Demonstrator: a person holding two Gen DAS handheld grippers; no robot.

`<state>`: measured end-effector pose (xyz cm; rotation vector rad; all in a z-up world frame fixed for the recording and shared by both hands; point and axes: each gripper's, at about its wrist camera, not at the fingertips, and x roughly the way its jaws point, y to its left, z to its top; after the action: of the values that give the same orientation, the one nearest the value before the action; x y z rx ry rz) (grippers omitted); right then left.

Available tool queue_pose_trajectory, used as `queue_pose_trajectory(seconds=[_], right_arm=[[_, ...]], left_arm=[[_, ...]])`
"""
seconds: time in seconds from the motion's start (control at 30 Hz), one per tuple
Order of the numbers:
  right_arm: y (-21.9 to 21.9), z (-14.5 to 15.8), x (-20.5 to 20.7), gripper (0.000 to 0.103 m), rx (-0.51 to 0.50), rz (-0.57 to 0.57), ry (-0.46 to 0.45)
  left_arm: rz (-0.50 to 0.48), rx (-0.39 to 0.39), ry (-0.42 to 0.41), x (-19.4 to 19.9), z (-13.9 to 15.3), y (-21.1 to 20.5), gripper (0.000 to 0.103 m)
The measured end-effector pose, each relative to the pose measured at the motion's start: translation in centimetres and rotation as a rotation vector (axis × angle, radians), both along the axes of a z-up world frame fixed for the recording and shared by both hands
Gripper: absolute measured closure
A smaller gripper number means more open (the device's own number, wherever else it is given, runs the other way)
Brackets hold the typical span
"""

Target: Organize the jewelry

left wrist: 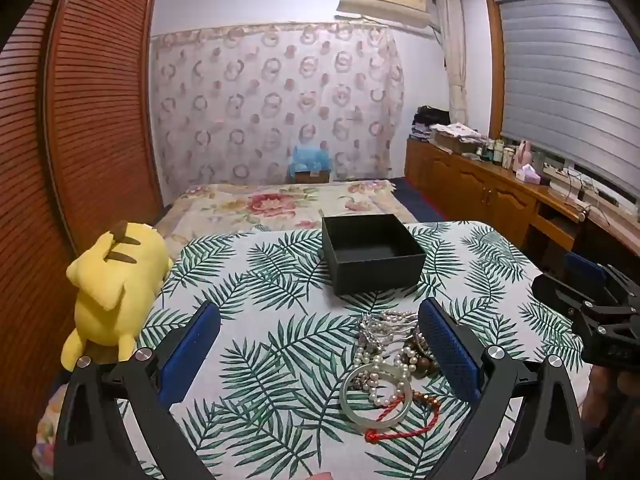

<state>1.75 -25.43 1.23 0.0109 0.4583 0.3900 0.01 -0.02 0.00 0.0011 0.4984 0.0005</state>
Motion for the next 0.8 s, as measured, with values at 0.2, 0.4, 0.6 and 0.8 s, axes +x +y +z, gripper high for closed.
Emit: queue_pose_trajectory(seconds=[0.2, 0.4, 0.6, 0.8], right_arm=[[-0.01, -0.05, 0.06, 0.002, 0.000, -0.002, 0.001], [-0.01, 0.02, 0.02, 0.002, 0.002, 0.000, -0.001], [0.02, 0.06, -0.02, 0.002, 0.003, 0.000, -0.001], [0.00, 0.06, -0.06, 0.002, 0.004, 0.000, -0.002]], left_arm=[[0.000, -0.006, -0.003, 0.00, 0.00, 0.03, 0.007], [0.001, -0.009, -0.007, 0.09, -0.02, 0.11, 0.007], [0.000, -0.009, -0.010, -0.01, 0.34, 0.19, 0.007], [-0.001, -0.008, -0.012, -0.05, 0.35, 0.20, 0.007]])
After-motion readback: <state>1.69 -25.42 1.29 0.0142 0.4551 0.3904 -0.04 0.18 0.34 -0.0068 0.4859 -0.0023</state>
